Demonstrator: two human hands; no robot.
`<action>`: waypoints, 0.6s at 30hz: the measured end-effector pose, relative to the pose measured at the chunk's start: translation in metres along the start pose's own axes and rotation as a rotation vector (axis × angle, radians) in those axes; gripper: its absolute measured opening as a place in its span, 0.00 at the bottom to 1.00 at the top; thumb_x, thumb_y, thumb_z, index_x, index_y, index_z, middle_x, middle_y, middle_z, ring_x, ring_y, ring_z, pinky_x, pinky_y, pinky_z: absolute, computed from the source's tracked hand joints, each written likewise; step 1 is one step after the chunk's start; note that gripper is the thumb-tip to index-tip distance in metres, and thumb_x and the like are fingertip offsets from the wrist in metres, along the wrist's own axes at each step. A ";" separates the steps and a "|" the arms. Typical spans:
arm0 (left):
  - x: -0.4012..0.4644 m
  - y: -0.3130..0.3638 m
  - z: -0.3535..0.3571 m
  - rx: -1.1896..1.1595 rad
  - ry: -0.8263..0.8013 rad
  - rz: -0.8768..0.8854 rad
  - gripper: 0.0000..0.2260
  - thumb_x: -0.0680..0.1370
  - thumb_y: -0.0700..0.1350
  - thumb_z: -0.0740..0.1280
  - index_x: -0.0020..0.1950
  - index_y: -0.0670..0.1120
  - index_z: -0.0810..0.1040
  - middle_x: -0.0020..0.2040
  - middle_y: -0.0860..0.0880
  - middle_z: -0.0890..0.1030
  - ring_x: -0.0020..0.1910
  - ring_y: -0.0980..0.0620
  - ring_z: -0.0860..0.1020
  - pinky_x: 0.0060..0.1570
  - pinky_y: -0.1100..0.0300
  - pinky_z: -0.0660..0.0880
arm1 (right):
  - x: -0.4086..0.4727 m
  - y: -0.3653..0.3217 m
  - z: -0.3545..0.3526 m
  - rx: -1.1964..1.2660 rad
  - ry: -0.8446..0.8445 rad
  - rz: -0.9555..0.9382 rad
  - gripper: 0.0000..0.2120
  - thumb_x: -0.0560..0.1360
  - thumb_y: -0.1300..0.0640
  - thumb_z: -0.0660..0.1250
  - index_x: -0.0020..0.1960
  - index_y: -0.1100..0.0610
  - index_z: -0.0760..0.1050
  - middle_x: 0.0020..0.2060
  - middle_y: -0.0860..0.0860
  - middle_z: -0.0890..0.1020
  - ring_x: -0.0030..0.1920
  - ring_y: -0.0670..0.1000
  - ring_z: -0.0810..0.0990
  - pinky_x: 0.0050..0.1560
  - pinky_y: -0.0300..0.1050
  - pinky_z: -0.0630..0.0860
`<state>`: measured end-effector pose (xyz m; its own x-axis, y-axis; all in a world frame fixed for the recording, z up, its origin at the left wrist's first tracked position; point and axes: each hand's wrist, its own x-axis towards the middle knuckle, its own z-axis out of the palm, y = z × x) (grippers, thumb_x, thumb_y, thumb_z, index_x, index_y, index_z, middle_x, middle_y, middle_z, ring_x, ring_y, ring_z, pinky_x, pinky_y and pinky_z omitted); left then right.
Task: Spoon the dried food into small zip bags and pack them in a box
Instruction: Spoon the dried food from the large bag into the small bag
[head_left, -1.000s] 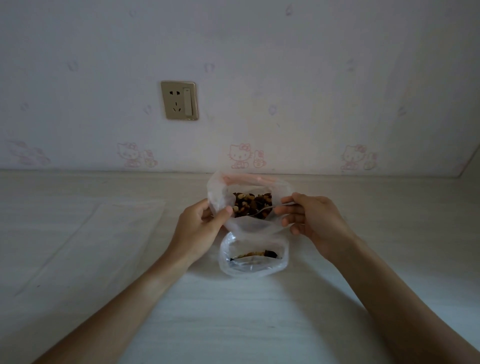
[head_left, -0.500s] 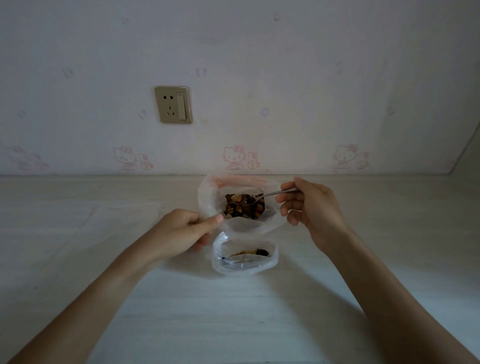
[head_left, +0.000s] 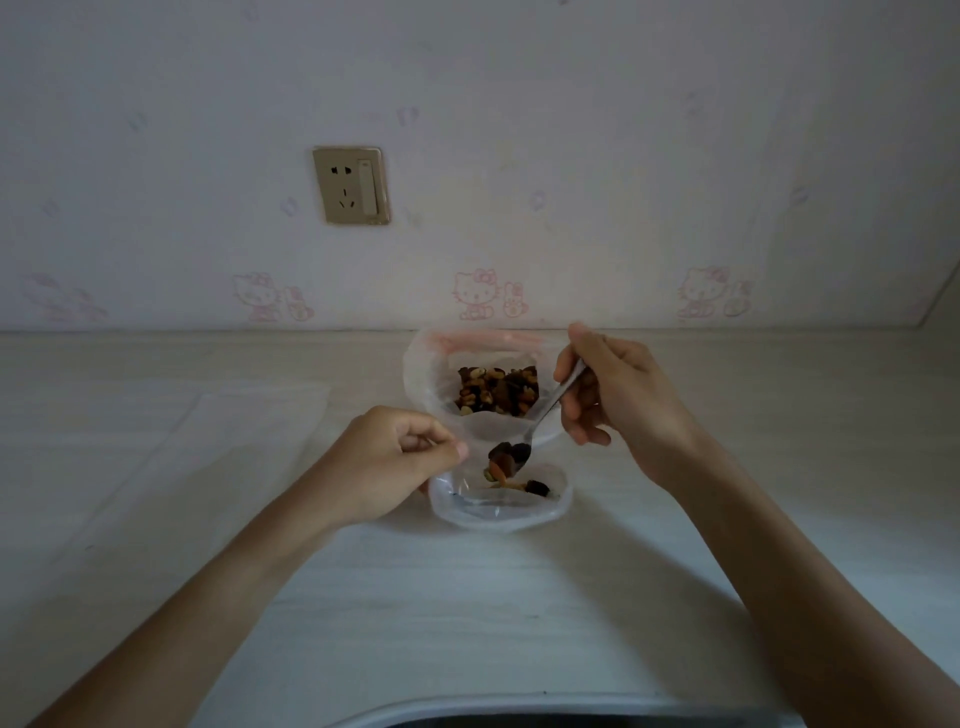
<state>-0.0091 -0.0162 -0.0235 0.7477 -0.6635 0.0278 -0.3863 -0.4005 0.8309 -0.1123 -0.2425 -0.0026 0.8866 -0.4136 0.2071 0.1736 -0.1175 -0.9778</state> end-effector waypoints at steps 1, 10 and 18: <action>0.001 0.000 0.000 -0.044 -0.009 -0.016 0.05 0.79 0.50 0.74 0.46 0.51 0.88 0.39 0.52 0.87 0.36 0.60 0.82 0.41 0.68 0.74 | -0.002 -0.002 0.003 -0.010 -0.024 -0.042 0.23 0.86 0.45 0.57 0.40 0.57 0.77 0.27 0.57 0.76 0.24 0.55 0.73 0.23 0.42 0.63; 0.006 -0.012 0.007 0.041 0.076 -0.013 0.06 0.81 0.45 0.72 0.45 0.50 0.86 0.33 0.50 0.85 0.27 0.58 0.81 0.27 0.68 0.72 | -0.010 -0.004 0.013 -0.148 -0.099 -0.278 0.21 0.85 0.44 0.56 0.40 0.51 0.78 0.26 0.56 0.78 0.26 0.55 0.73 0.27 0.37 0.67; 0.005 -0.019 0.008 0.187 0.159 0.184 0.10 0.80 0.53 0.72 0.40 0.53 0.84 0.28 0.52 0.81 0.24 0.53 0.77 0.27 0.64 0.71 | -0.002 0.003 0.008 0.021 0.067 -0.159 0.23 0.86 0.45 0.56 0.40 0.55 0.78 0.28 0.56 0.78 0.25 0.55 0.73 0.23 0.41 0.64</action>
<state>-0.0022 -0.0172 -0.0436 0.7255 -0.6342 0.2673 -0.6046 -0.4018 0.6877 -0.1099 -0.2346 -0.0067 0.8170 -0.4504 0.3601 0.3189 -0.1674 -0.9329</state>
